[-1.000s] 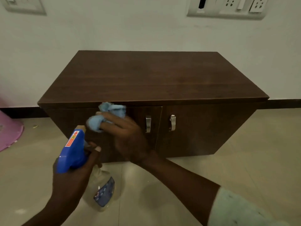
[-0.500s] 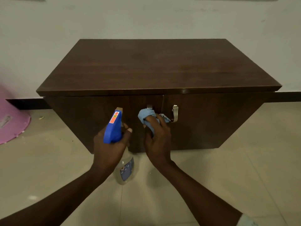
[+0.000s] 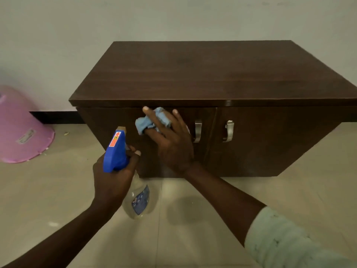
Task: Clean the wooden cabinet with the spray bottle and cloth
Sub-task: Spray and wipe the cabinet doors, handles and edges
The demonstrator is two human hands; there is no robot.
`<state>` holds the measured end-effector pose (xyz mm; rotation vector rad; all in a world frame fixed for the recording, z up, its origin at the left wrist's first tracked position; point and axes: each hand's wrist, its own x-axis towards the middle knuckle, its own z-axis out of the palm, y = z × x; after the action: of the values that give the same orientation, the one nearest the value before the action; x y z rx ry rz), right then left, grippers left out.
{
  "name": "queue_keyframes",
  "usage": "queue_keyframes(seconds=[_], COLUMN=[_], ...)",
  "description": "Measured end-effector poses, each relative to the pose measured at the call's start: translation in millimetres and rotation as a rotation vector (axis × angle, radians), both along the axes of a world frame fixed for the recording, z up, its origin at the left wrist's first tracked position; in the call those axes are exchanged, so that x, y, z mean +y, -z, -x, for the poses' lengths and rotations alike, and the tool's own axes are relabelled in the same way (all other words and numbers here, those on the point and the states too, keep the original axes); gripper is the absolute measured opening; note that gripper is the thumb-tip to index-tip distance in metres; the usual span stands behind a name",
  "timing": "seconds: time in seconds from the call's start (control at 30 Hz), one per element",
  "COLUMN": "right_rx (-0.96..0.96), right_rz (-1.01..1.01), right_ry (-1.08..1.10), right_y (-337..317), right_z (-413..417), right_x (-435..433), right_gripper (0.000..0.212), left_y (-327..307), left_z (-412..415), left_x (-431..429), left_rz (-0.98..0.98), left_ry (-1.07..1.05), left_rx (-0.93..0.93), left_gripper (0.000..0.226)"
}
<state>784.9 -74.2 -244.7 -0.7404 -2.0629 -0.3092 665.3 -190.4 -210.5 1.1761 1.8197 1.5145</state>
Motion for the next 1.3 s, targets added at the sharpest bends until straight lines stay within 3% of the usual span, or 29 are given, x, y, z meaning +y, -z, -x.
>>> queue_keyframes(seconds=[0.13,0.27,0.33,0.43,0.63,0.77,0.93,1.2,1.27,1.3], right_rx=[-0.457,-0.806,-0.850,-0.735,-0.351,-0.040,0.015,0.297,0.421,0.499], right_rz=[-0.146,0.183,0.356,0.546,0.515,0.537,0.648,1.123,1.312,1.393], right_ry=[-0.240,-0.387,-0.383,-0.305,-0.191,0.014,0.275,0.272,0.244,0.205], right_y=[49.8,97.7,103.0,74.2,-42.7,-132.2,-223.2,-345.8,-369.1,-383.1], right_z=[1.8,-18.9,-34.9,-55.4,-64.6,-76.6,-96.6,-59.2,-34.2,-17.3], right_x=[17.2,-0.6,-13.0,-22.4,-40.1,-33.9,-9.8,29.7,37.9,42.1], right_gripper=[0.034,0.027,0.040,0.055,0.034,0.040,0.045,0.043,0.056,0.072], left_y=[6.0,9.7,11.4,3.3,-52.7,-107.3,-194.7,-324.9,-345.7,-355.6], left_z=[19.2,21.1,19.9,14.1,-6.1,-7.5,-7.1,25.4,37.5,47.9], left_x=[-2.3,-2.7,-2.3,1.5,4.7,5.8,17.5,52.6,61.6,66.8], left_rz=[0.012,0.018,0.022,0.025,0.046,0.084,0.089,0.001,-0.021,-0.028], left_ry=[0.021,0.011,0.023,0.064,0.124,0.149,0.162,0.140,0.113,0.093], left_rx=[0.073,0.063,0.068,0.094,0.055,0.001,-0.080,-0.155,-0.195,-0.222], left_gripper=[0.017,0.023,0.027,0.029,0.026,0.022,0.019,0.019,0.017,0.020])
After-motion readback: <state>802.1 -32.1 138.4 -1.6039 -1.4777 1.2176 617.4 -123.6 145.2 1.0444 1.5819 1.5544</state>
